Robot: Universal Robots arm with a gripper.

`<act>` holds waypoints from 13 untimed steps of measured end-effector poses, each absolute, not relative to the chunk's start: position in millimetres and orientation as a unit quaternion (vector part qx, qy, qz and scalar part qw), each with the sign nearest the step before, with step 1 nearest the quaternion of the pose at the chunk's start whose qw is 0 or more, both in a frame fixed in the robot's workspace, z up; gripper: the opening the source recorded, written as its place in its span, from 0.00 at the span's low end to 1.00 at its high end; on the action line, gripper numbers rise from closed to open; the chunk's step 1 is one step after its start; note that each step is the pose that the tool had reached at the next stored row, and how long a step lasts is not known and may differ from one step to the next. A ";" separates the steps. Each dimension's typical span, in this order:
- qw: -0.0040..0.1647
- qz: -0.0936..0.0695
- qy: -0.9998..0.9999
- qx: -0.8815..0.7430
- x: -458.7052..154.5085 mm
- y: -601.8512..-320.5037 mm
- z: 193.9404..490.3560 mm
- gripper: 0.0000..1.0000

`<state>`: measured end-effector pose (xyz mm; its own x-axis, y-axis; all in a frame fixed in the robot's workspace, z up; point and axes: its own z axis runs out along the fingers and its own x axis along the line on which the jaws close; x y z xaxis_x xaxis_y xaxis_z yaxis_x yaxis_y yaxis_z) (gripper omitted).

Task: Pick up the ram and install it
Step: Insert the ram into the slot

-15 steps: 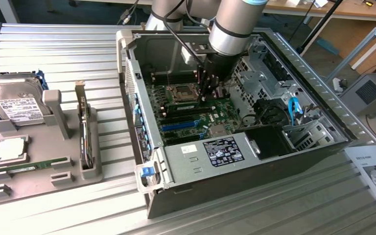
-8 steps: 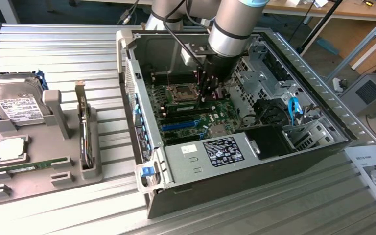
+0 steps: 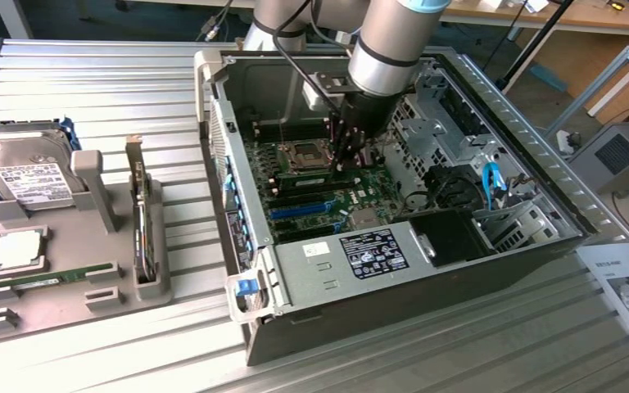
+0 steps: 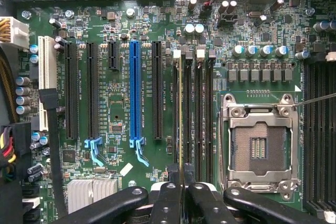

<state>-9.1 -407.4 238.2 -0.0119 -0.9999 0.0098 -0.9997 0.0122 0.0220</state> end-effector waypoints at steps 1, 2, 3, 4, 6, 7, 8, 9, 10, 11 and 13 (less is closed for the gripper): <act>0.011 -0.004 -0.711 0.703 -9.1 -407.4 237.9 0.12; 0.011 -0.004 -0.711 0.703 -9.1 -407.5 237.7 0.12; 0.011 -0.004 -0.711 0.703 -9.1 -407.5 237.5 0.12; 0.011 -0.004 -0.711 0.703 -9.1 -407.5 237.5 0.12; 0.011 -0.004 -0.711 0.703 -9.1 -407.5 237.2 0.12; 0.011 -0.004 -0.711 0.703 -9.1 -407.5 237.1 0.12; 0.011 -0.004 -0.711 0.703 -9.1 -407.5 236.9 0.12; 0.011 -0.004 -0.711 0.703 -9.1 -407.5 236.6 0.12; 0.011 -0.004 -0.711 0.703 -9.1 -407.5 236.5 0.12; 0.011 -0.004 -0.711 0.703 -9.1 -407.5 236.5 0.12; 0.011 -0.004 -0.711 0.703 -9.1 -407.5 236.5 0.12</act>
<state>-9.1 -407.5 236.5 -0.0119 -0.9999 0.0099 -0.9997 0.0122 0.0221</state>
